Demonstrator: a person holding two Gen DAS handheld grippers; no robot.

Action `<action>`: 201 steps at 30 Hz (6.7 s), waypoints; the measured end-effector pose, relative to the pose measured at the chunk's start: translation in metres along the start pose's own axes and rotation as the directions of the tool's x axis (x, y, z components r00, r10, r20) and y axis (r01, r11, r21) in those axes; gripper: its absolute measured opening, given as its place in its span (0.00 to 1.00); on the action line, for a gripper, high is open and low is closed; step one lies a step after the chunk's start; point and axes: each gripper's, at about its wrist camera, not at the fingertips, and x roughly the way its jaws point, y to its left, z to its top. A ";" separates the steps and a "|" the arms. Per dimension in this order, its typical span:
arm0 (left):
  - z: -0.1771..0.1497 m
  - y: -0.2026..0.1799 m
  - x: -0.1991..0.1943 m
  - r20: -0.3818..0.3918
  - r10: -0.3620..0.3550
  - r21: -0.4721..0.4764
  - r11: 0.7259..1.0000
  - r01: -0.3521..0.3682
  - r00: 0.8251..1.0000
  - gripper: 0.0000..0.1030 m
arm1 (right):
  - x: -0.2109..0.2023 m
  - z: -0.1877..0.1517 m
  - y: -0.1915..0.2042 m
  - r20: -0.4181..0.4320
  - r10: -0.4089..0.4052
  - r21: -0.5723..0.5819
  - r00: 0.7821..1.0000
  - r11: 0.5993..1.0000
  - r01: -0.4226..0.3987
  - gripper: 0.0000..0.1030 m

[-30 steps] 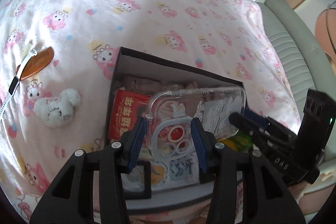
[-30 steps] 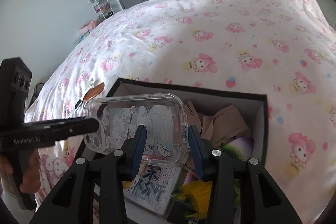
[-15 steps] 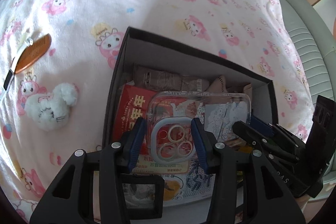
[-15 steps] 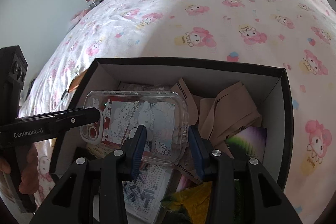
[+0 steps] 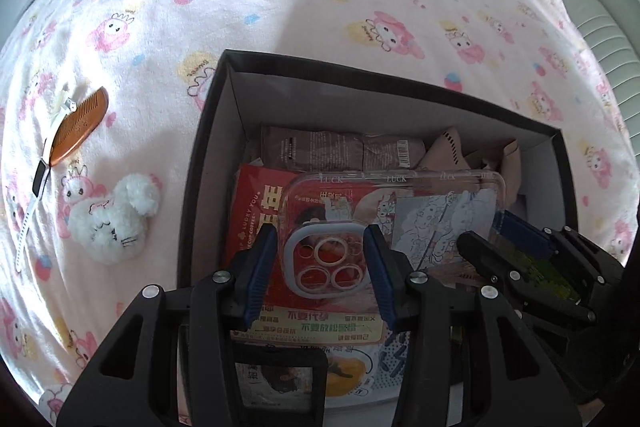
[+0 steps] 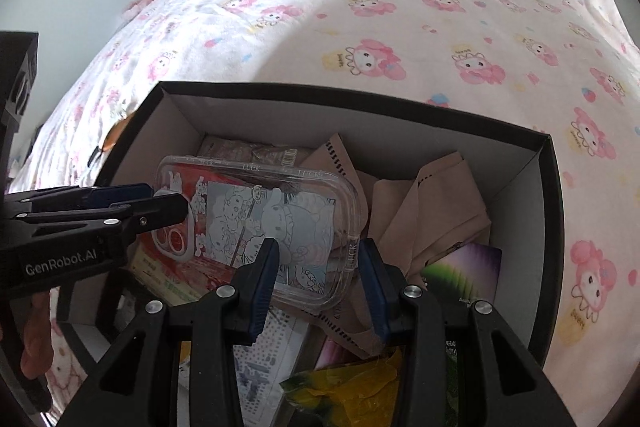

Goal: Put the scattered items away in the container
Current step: 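Lower the phone case into the black box and open both grippers, then raise both open grippers out of the black box, then move both grippers toward the white smartwatch beside the wooden comb, then close the left gripper on the watch strap while the right gripper grasps the band, then lift the white smartwatch off the bedspread with both grippers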

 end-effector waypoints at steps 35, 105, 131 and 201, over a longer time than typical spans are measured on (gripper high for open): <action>-0.041 -0.007 -0.047 0.049 -0.131 0.071 0.989 0.127 0.990 0.43 | -0.009 -0.019 -0.011 0.020 0.014 0.072 1.000 0.997 -0.015 0.37; -0.151 0.368 -0.090 0.333 -0.219 -0.424 0.834 0.353 0.917 0.48 | 0.016 0.013 0.312 -0.023 0.253 -0.153 0.967 0.955 -0.253 0.39; -0.157 0.428 -0.034 0.333 -0.174 -0.579 0.738 0.346 0.927 0.01 | 0.133 0.068 0.338 -0.107 0.245 -0.119 0.964 0.959 -0.257 0.39; -0.175 0.436 -0.036 0.289 -0.170 -0.664 0.673 0.325 0.942 0.28 | 0.150 0.057 0.362 -0.187 0.398 -0.063 0.898 0.908 -0.415 0.48</action>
